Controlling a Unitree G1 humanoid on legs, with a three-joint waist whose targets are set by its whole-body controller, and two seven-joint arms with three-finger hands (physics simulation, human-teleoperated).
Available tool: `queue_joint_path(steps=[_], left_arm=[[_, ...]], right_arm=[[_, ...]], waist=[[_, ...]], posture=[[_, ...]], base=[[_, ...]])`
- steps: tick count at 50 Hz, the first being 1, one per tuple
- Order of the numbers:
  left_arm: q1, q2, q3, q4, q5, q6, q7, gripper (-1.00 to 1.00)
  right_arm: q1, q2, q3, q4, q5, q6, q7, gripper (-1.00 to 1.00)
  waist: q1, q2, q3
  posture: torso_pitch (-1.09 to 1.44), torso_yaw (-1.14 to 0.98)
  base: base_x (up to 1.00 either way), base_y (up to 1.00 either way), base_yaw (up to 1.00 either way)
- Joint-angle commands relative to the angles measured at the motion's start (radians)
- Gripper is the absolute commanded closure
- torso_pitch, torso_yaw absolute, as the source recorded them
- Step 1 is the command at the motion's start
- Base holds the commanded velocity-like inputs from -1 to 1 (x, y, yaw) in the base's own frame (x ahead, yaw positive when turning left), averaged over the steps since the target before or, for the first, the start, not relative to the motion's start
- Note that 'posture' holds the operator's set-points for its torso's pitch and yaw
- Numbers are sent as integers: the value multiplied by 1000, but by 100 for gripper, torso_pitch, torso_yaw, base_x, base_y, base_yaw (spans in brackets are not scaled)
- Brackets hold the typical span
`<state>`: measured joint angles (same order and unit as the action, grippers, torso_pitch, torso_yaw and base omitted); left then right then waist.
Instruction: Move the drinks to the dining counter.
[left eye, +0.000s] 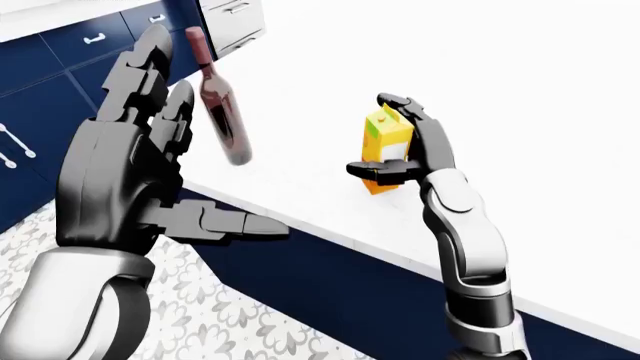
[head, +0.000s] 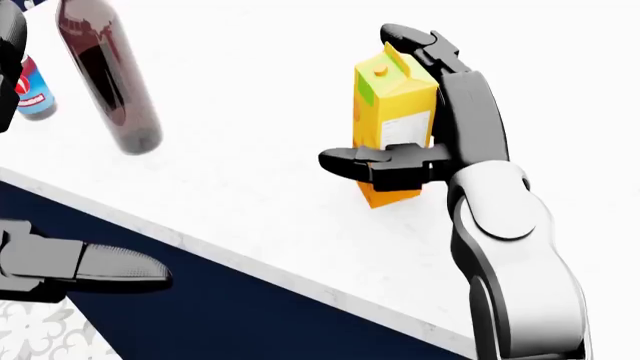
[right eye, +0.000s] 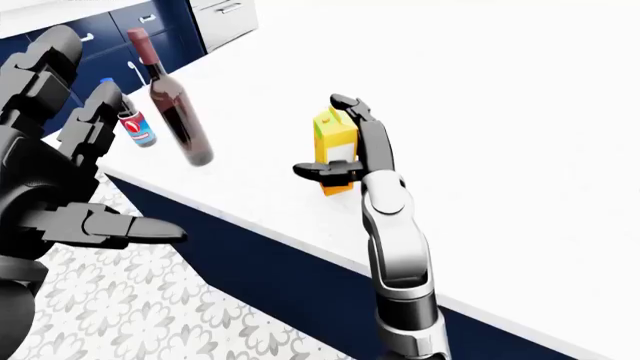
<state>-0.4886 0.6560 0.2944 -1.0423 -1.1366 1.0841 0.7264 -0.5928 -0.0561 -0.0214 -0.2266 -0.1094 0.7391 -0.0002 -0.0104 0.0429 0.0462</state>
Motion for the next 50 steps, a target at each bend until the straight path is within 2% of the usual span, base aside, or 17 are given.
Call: queue_joint_path(steps=[1, 4, 9, 17, 24, 28, 31, 32, 37, 39, 41, 42, 44, 46, 47, 48, 50], left_arm=[[-16, 12, 15, -5, 11, -30, 6, -100], [-15, 14, 11, -5, 12, -33, 7, -100], [-15, 29, 13, -5, -9, -42, 23, -100], [-3, 59, 15, -5, -38, -72, 43, -100], [13, 149, 26, -5, -136, -146, 106, -100], [49, 202, 66, -5, -187, -197, 119, -100], [90, 222, 107, -5, -202, -228, 109, -100], [103, 227, 125, -5, -207, -236, 105, -100], [133, 227, 179, -5, -223, -243, 95, -100], [149, 229, 201, -5, -228, -247, 88, -100], [166, 240, 236, -5, -252, -256, 88, -100], [178, 251, 261, -5, -272, -263, 90, -100], [210, 276, 324, -5, -318, -281, 91, -100], [235, 296, 369, -5, -354, -297, 92, -100], [253, 305, 393, -5, -370, -307, 88, -100], [270, 311, 412, -5, -377, -316, 81, -100], [304, 315, 449, -5, -388, -331, 65, -100]], right_arm=[[-19, -2, 2, -52, 3, -21, 6, -66], [-3, -3, 3, -94, 3, -2, 12, -73], [12, -5, 5, -149, 1, 31, 25, -100], [40, -30, -26, -243, 11, 80, 41, -100], [59, -56, -56, -371, 33, 165, 47, -100], [63, -82, -78, -528, 49, 284, 52, -100], [72, -100, -114, -608, 64, 334, 52, -100], [72, -96, -157, -634, 86, 351, 53, -100], [74, -138, -284, -784, 189, 477, 46, -100], [56, -172, -339, -818, 257, 516, 27, -100], [63, -243, -375, -820, 363, 510, -43, -100], [64, -274, -418, -820, 474, 509, -102, -100], [118, -403, -509, -821, 822, 463, -328, -100], [205, -581, -555, -821, 1188, 344, -603, -100], [249, -677, -568, -821, 1324, 267, -708, -100], [291, -748, -575, -821, 1396, 197, -764, -100], [360, -830, -587, -821, 1451, 98, -802, -100]], waist=[[1, 1, -21], [1, 0, -21], [2, -1, -21], [4, -2, -19], [4, -3, -18], [6, -2, -16], [7, -2, -12], [7, -2, -11], [10, -6, -9], [11, -8, -7], [11, -8, -5], [10, -9, -4], [9, -11, -4], [13, -17, -2], [16, -21, 1], [18, -23, 5], [19, -26, 14]], posture=[[0, 0], [0, 0], [0, 0], [0, 0], [0, 0], [0, 0], [0, 0], [0, 0], [0, 0], [0, 0], [0, 0], [0, 0], [0, 0], [0, 0], [0, 0], [0, 0], [0, 0]], base=[[0, 0, 0], [0, 0, 0], [0, 0, 0], [0, 0, 0], [0, 0, 0], [0, 0, 0], [0, 0, 0], [0, 0, 0], [0, 0, 0], [0, 0, 0], [0, 0, 0], [0, 0, 0], [0, 0, 0], [0, 0, 0], [0, 0, 0], [0, 0, 0], [0, 0, 0]])
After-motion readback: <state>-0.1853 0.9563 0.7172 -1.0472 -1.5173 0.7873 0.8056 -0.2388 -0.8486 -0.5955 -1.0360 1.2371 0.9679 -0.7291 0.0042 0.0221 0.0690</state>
